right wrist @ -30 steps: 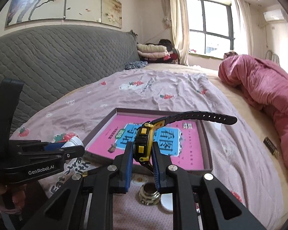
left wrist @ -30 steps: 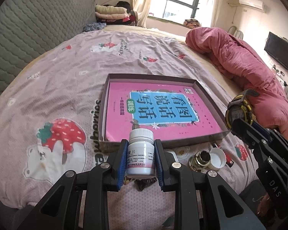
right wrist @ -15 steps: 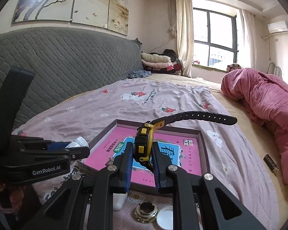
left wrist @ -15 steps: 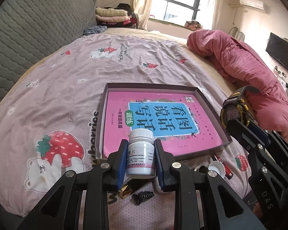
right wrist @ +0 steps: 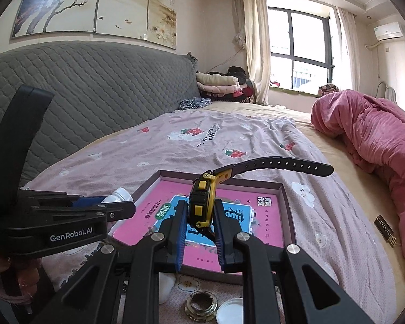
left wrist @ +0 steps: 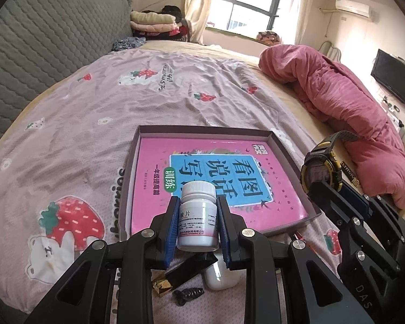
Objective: Organize rigid objects
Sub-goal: 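Lift the pill bottle into the grey tray with the left tool while the right tool carries the watch there, then lower the pill bottle onto the pink book and open the left tool while the right tool releases the watch, then withdraw both open tools from the tray back toward the remaining objects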
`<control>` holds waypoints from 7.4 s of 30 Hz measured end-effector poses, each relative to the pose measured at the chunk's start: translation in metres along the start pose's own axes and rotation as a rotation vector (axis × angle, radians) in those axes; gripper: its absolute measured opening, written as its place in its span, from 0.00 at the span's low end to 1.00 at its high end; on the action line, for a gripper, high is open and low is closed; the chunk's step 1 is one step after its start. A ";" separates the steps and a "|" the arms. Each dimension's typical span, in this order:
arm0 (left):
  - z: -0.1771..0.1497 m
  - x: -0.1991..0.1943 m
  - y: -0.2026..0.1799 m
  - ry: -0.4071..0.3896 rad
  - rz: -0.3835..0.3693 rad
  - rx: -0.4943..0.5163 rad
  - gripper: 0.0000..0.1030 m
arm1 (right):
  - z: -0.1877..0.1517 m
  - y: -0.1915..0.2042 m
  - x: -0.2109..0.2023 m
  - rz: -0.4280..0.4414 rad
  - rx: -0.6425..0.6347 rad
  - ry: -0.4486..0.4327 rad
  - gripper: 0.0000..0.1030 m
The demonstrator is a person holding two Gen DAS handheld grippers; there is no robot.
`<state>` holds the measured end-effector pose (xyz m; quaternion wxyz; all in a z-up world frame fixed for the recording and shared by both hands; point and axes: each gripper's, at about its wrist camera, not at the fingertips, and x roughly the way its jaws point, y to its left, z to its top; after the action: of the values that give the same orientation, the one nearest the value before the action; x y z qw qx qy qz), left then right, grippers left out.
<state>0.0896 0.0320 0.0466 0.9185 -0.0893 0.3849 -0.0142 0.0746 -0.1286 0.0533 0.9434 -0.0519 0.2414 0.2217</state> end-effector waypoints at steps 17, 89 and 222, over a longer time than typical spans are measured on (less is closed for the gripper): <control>0.014 0.025 0.018 0.013 0.010 -0.050 0.26 | 0.004 -0.019 0.016 -0.009 0.018 0.024 0.18; -0.008 0.111 0.033 0.162 0.113 -0.011 0.26 | -0.045 -0.028 0.104 0.114 0.039 0.313 0.18; -0.041 -0.053 0.038 0.003 0.052 -0.001 0.65 | -0.052 -0.028 -0.055 -0.065 0.029 0.201 0.53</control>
<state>0.0216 0.0684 0.0484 0.9180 -0.0798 0.3883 0.0100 0.0213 -0.1856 0.0336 0.9217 -0.0681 0.3362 0.1811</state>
